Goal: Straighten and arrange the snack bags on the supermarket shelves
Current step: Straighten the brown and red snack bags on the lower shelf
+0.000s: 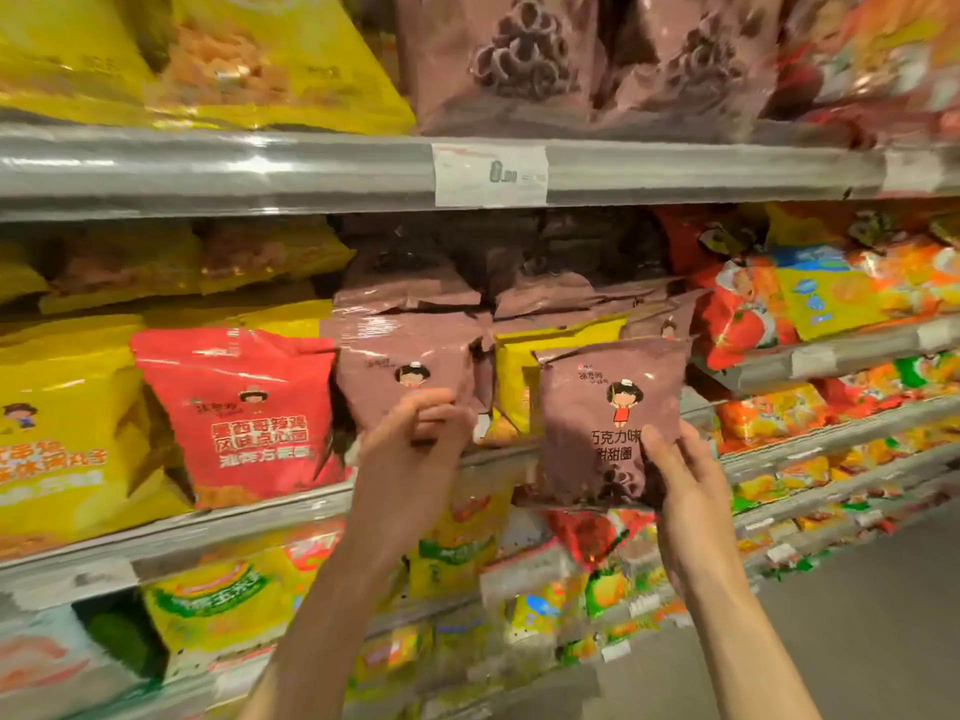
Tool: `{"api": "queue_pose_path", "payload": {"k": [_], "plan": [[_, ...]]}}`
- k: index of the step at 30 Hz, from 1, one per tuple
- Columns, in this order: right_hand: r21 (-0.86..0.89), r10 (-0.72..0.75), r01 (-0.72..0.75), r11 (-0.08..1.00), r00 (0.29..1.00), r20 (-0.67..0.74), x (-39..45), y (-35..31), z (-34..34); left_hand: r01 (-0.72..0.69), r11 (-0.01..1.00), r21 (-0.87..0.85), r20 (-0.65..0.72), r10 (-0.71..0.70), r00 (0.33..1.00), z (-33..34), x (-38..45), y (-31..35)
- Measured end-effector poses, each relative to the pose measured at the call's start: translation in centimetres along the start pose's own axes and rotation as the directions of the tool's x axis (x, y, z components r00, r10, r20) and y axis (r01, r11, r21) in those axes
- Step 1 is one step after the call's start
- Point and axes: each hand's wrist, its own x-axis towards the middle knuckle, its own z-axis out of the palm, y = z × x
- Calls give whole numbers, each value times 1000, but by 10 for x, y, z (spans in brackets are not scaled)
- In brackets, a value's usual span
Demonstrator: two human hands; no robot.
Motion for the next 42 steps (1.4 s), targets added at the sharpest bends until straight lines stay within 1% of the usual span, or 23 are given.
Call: {"api": "queue_pose_path", "payload": {"k": [2, 5, 8, 11, 16, 19, 22, 24, 26, 30, 33, 37, 42], "plan": [[45, 17, -19, 999, 999, 38, 15, 2, -18, -11, 997, 71, -31, 13, 999, 27, 6, 7], [50, 11, -19, 999, 987, 159, 35, 0, -37, -38, 983, 178, -83, 54, 995, 48, 17, 14], [36, 25, -35, 999, 971, 238, 52, -4, -46, -50, 970, 239, -39, 61, 997, 60, 27, 22], [41, 41, -50, 998, 978, 205, 60, -3, -49, -71, 951, 300, -45, 88, 995, 68, 31, 23], [21, 27, -33, 999, 974, 227, 67, 1, -52, -107, 906, 409, -75, 150, 986, 77, 38, 18], [50, 39, -52, 997, 974, 225, 69, 1, -55, -155, 869, 469, -69, 212, 975, 79, 36, 13], [66, 52, -67, 996, 975, 214, 69, 2, -57, -187, 840, 509, -40, 240, 970, 77, 34, 9], [81, 53, -70, 994, 979, 197, 68, 4, -57, -214, 840, 499, -24, 260, 965, 78, 33, 9], [79, 56, -72, 994, 980, 191, 67, 5, -56, -223, 863, 453, -30, 265, 964, 78, 34, 10], [77, 56, -72, 994, 981, 188, 66, 6, -54, -157, 952, 264, -117, 193, 974, 70, 33, 19], [69, 68, -79, 995, 987, 148, 68, 9, -51, -154, 976, 156, -184, 182, 966, 57, 32, 28], [24, 116, -119, 993, 989, 96, 70, 11, -33, -201, 970, 134, -223, 227, 948, 35, 29, 36], [-36, 44, -41, 999, 996, 82, 72, 5, 3, -201, 974, 105, -254, 221, 942, 7, 24, 37]]}}
